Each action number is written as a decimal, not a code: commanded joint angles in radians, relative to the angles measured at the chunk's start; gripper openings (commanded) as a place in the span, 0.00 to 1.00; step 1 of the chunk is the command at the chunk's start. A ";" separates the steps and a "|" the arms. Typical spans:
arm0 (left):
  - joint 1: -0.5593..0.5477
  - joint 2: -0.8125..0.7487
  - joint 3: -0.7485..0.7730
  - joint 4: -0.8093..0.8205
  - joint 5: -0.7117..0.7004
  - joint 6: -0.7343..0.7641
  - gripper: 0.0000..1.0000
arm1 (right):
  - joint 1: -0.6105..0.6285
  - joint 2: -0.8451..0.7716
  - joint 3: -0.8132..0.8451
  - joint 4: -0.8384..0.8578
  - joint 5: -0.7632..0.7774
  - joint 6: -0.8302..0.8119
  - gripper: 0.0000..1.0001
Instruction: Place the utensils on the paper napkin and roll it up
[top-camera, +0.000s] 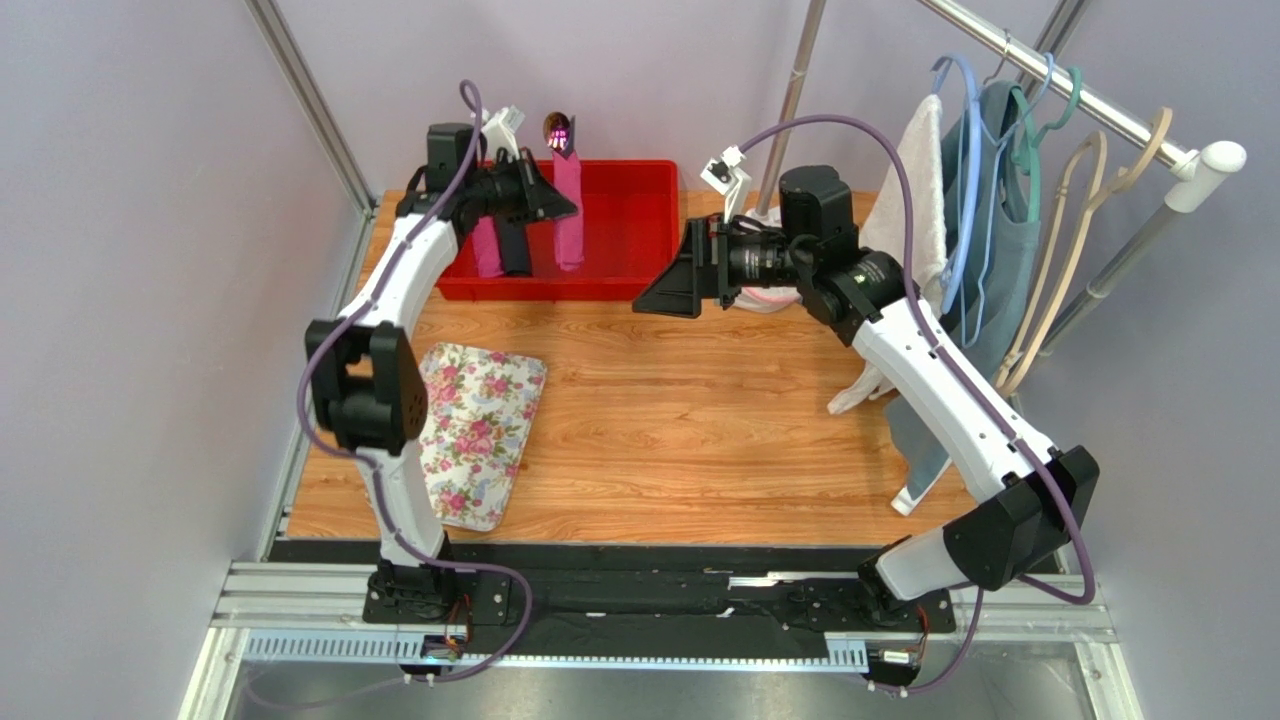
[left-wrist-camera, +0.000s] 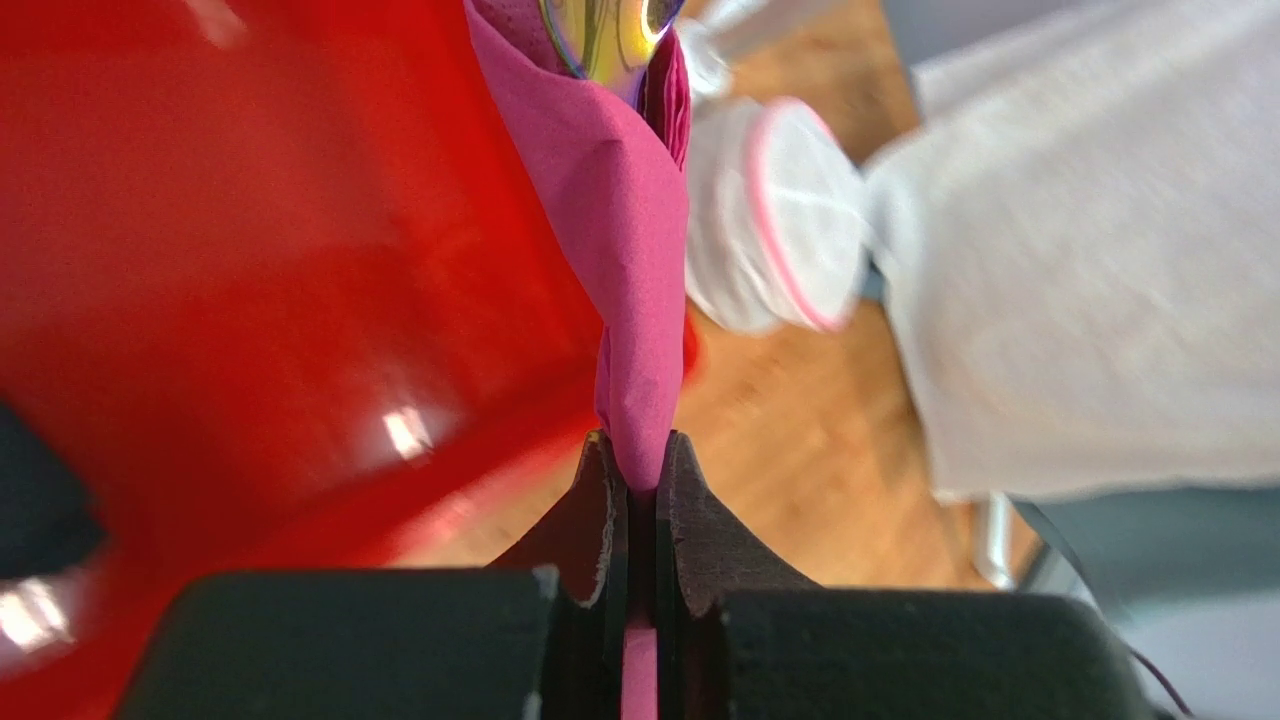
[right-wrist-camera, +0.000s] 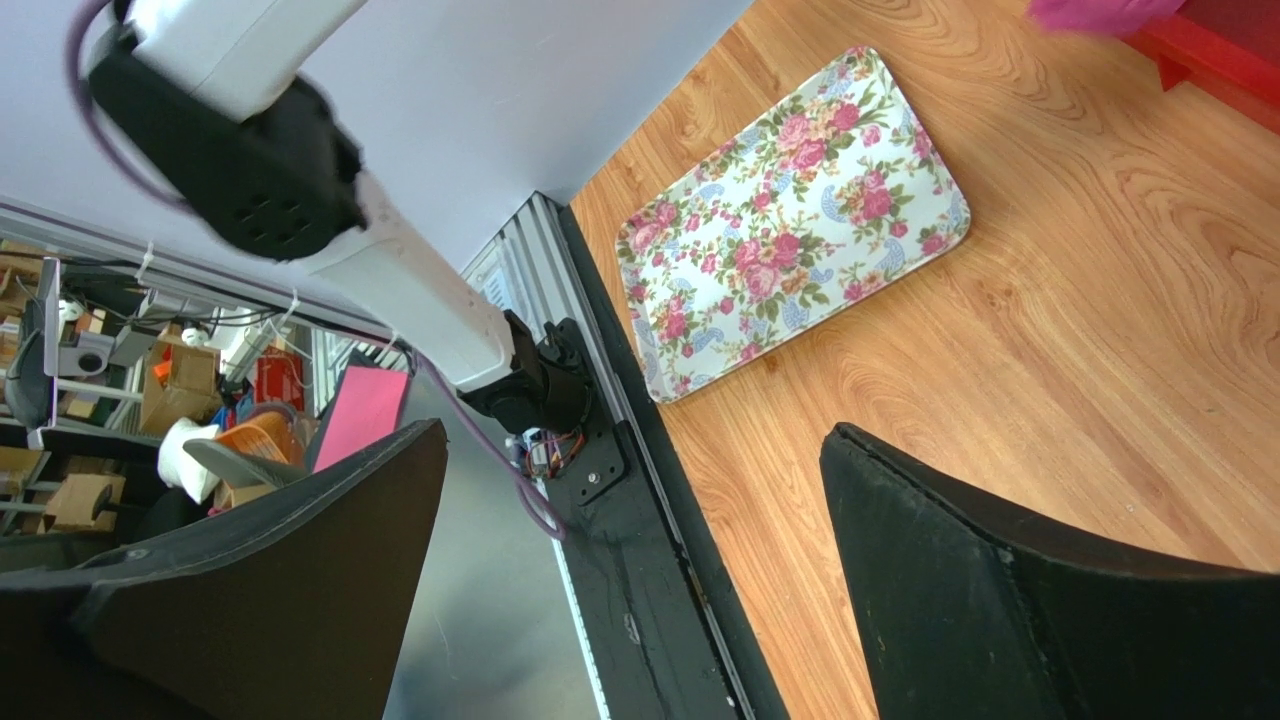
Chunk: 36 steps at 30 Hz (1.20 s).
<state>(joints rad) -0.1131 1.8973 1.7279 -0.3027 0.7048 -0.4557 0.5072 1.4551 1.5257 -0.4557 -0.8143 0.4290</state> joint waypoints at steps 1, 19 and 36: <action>0.053 0.167 0.240 -0.069 -0.066 0.077 0.00 | -0.010 0.020 -0.001 0.006 -0.014 -0.021 1.00; 0.138 0.588 0.512 -0.055 -0.028 0.097 0.00 | -0.039 0.085 -0.009 0.028 -0.052 0.004 1.00; 0.135 0.706 0.582 -0.027 -0.042 0.055 0.00 | -0.044 0.120 -0.002 0.040 -0.066 0.020 1.00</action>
<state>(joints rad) 0.0204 2.5916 2.2402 -0.3763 0.6651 -0.4026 0.4679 1.5616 1.5185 -0.4515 -0.8593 0.4370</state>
